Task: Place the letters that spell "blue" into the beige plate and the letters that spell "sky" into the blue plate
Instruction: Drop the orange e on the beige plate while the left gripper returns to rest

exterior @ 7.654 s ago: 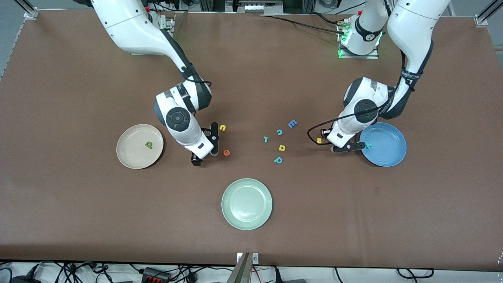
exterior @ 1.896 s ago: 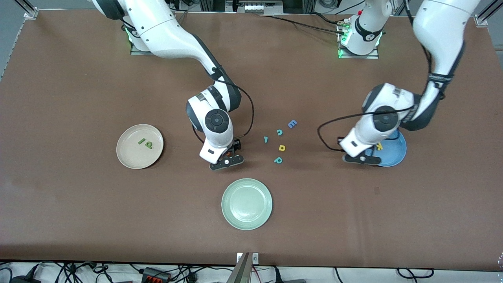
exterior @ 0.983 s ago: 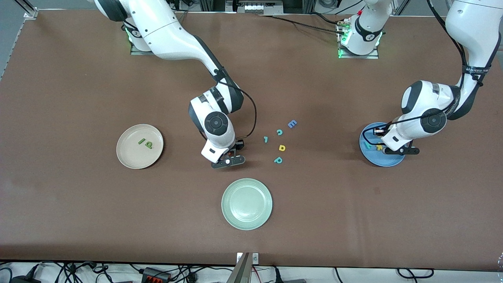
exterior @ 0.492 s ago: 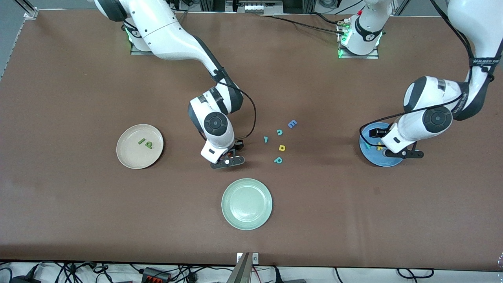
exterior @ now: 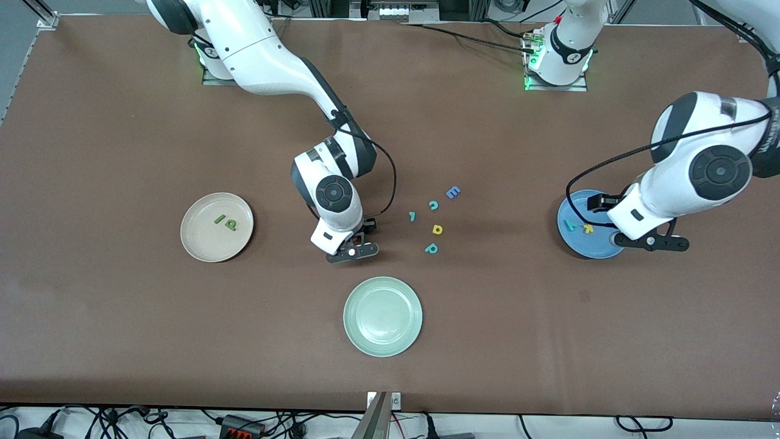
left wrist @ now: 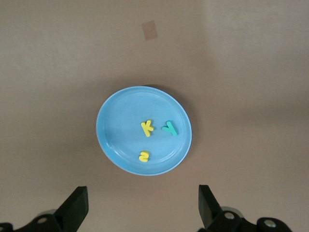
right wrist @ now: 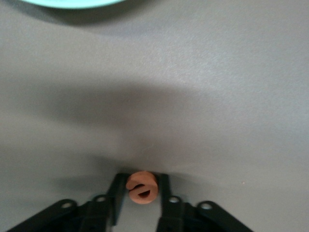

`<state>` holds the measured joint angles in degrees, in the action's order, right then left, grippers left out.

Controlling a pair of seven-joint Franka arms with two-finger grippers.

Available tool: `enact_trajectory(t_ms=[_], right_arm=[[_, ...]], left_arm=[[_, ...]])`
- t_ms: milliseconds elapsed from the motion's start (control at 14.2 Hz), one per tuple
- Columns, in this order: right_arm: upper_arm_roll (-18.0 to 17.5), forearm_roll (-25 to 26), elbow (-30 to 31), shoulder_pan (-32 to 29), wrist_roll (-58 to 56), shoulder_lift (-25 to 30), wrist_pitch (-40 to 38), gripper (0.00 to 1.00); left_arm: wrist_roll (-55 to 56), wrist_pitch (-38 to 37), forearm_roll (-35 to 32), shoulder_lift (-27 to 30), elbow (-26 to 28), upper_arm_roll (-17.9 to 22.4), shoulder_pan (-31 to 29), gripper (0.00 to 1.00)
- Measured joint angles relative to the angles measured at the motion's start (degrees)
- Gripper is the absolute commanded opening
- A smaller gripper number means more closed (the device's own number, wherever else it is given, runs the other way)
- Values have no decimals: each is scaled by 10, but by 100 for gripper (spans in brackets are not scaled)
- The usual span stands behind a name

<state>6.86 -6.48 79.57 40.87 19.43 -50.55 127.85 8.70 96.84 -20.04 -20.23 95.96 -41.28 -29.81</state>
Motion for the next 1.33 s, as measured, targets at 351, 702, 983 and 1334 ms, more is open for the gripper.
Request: enact_trajectory(t_ms=[351,702,983,1334], right_arm=[[8,0,-11,-12,0,8,-3,0],[16,0,-6,-104,-54,71,-134,0],[16,0,95,-197,-151,131,-149,0],[46,1,220,-217,-223,174,-66,0]], left_arm=[[-103,-82,68,19,-93,28,3,100],[-118,-85,144,105,-96,249,195,100],[-118,-42,145,163,-56,359,297,100],[-121,-6,224,213,12,378,306,100]])
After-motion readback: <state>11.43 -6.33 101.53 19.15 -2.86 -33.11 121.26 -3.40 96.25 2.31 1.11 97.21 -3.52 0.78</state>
